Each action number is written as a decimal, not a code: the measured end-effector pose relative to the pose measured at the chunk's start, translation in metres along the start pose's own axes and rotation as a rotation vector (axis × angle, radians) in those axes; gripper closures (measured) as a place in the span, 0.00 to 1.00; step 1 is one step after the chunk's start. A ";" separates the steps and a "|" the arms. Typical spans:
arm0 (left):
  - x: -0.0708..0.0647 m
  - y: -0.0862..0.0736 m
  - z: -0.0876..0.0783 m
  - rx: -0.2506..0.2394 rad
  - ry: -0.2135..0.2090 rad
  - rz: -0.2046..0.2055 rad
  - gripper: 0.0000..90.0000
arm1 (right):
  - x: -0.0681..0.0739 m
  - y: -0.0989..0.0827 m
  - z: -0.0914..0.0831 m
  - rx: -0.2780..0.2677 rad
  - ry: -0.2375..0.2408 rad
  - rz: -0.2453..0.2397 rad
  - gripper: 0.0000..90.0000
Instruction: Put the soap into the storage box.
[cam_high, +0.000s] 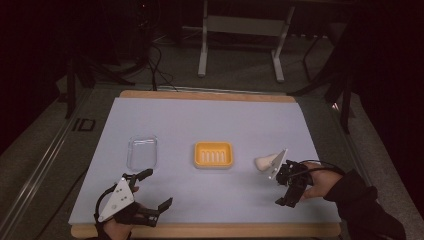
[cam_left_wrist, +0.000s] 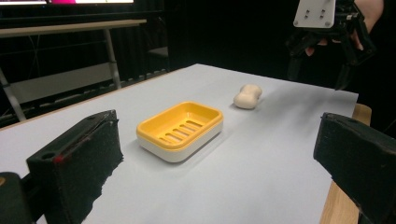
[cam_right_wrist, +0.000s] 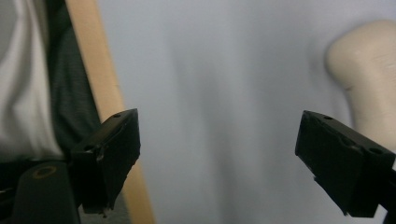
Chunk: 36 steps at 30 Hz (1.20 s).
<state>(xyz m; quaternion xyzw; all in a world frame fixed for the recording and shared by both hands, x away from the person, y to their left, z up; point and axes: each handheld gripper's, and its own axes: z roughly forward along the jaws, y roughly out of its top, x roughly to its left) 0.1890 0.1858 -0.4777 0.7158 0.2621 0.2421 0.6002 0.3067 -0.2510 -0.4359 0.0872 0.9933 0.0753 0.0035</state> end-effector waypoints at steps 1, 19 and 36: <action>0.000 0.000 0.000 0.001 0.000 0.000 0.01 | -0.001 0.001 0.000 0.003 -0.006 -0.009 0.15; 0.000 -0.001 0.001 0.013 0.000 0.000 0.01 | -0.040 0.011 0.002 0.043 -0.095 -0.100 0.23; 0.000 -0.002 0.000 0.014 0.000 -0.006 0.01 | -0.079 0.019 0.019 0.037 -0.143 -0.181 0.29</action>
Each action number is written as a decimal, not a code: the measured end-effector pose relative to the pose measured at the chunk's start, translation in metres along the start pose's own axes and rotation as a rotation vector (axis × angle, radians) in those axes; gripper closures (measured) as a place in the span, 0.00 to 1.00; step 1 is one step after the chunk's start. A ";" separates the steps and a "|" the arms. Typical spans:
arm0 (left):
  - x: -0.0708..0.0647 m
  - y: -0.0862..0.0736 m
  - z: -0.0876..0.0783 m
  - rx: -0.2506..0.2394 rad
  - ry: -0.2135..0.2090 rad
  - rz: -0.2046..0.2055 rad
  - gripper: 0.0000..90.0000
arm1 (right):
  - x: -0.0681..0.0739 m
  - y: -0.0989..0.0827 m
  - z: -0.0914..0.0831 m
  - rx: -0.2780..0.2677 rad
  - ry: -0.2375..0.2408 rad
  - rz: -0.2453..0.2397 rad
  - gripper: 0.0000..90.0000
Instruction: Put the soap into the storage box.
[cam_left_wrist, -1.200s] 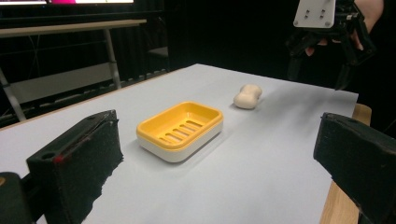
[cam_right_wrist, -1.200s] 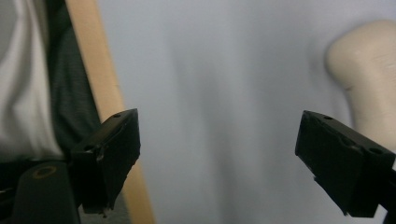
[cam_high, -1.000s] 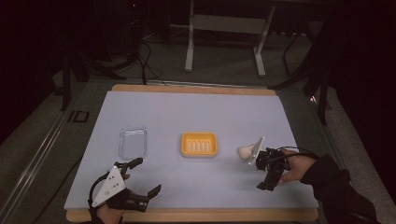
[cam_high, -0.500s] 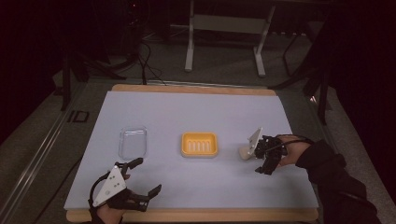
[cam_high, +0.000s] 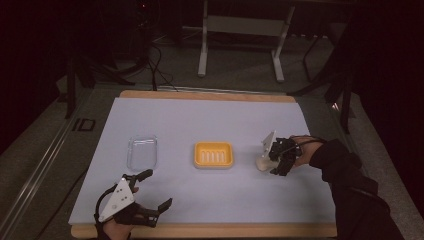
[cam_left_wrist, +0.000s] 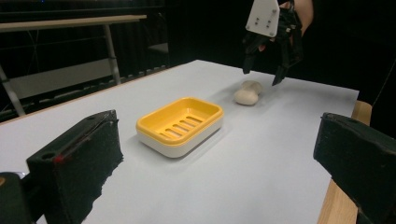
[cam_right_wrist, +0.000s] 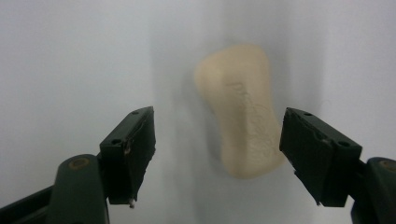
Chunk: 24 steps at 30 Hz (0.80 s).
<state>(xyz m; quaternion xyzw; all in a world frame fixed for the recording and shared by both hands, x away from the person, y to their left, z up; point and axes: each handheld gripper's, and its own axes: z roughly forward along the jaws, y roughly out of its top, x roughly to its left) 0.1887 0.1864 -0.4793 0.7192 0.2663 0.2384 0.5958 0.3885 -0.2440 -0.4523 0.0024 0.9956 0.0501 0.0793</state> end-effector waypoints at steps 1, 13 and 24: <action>0.000 0.000 0.000 -0.001 0.000 -0.001 0.01 | -0.003 0.000 0.001 -0.001 0.005 0.008 0.29; 0.000 -0.001 0.000 0.010 0.000 -0.005 0.01 | -0.019 0.004 0.017 0.050 0.010 -0.035 0.30; 0.000 -0.001 0.000 0.016 -0.002 0.001 0.01 | -0.024 0.005 0.039 0.077 0.048 -0.036 0.35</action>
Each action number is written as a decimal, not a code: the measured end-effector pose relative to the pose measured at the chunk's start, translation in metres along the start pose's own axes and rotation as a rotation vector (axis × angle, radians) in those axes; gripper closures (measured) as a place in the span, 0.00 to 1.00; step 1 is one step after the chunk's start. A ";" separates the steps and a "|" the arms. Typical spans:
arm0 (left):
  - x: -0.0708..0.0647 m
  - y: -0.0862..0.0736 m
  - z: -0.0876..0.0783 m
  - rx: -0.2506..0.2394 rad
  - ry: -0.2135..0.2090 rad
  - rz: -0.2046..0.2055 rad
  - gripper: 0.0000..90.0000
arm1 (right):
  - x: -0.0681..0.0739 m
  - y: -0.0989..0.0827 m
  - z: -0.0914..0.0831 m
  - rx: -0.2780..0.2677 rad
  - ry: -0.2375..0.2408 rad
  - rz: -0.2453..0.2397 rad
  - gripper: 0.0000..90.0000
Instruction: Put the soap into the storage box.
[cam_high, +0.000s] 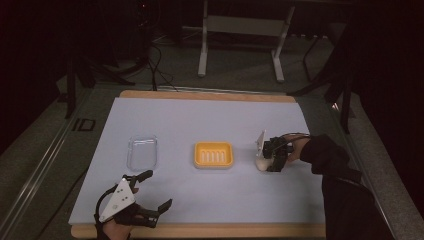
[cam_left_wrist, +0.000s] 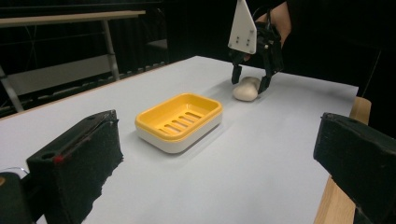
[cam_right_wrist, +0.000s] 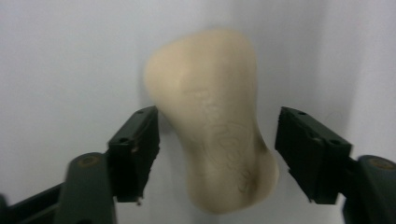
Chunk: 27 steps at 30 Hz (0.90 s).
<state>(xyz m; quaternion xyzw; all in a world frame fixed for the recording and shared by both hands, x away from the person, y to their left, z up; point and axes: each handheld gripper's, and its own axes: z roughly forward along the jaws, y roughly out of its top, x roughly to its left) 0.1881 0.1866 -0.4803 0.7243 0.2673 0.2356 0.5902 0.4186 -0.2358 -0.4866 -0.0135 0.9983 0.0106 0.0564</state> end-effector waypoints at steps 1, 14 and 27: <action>0.000 0.000 0.000 -0.001 0.000 -0.001 0.01 | 0.000 -0.001 0.001 0.000 0.002 0.000 0.35; 0.001 0.000 0.000 0.004 0.007 -0.003 0.01 | -0.004 -0.002 0.010 0.014 0.067 0.000 0.52; 0.001 0.000 0.001 0.002 0.002 -0.009 0.01 | -0.009 -0.008 0.002 -0.009 0.148 0.128 0.55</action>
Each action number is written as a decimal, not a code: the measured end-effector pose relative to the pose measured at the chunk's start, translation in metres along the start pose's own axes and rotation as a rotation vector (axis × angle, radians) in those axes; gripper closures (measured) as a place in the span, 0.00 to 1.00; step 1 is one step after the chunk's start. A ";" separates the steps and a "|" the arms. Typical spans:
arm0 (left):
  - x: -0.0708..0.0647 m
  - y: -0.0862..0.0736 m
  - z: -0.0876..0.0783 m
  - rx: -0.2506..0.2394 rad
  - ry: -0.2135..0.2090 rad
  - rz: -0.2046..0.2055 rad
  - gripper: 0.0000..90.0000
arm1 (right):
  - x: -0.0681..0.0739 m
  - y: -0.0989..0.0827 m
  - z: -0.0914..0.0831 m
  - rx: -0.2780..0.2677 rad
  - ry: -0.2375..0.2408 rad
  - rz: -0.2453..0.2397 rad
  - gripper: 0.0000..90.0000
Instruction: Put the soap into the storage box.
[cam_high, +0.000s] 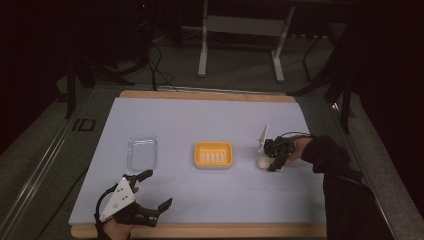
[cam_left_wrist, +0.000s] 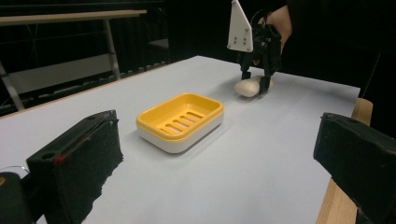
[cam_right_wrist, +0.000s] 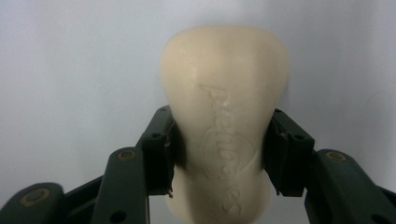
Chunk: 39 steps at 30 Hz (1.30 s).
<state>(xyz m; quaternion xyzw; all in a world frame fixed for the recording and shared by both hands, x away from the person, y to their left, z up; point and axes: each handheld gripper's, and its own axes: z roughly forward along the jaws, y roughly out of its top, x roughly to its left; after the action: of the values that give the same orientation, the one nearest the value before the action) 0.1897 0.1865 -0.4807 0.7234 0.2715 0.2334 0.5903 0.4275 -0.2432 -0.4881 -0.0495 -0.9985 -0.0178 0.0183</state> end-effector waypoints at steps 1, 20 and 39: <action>0.000 0.000 0.000 0.000 0.000 0.002 0.01 | 0.000 0.000 0.000 0.009 0.005 0.003 0.55; -0.001 -0.001 0.002 0.004 -0.006 0.000 0.01 | 0.013 0.007 -0.041 -0.049 -0.020 0.059 0.55; -0.001 -0.001 0.001 0.005 -0.005 0.002 0.01 | 0.027 0.046 -0.101 -0.145 -0.064 -0.002 0.55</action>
<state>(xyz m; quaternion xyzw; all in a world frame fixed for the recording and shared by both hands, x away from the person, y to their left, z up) 0.1896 0.1849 -0.4817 0.7256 0.2700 0.2317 0.5890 0.4086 -0.1984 -0.3847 -0.0501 -0.9947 -0.0884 -0.0171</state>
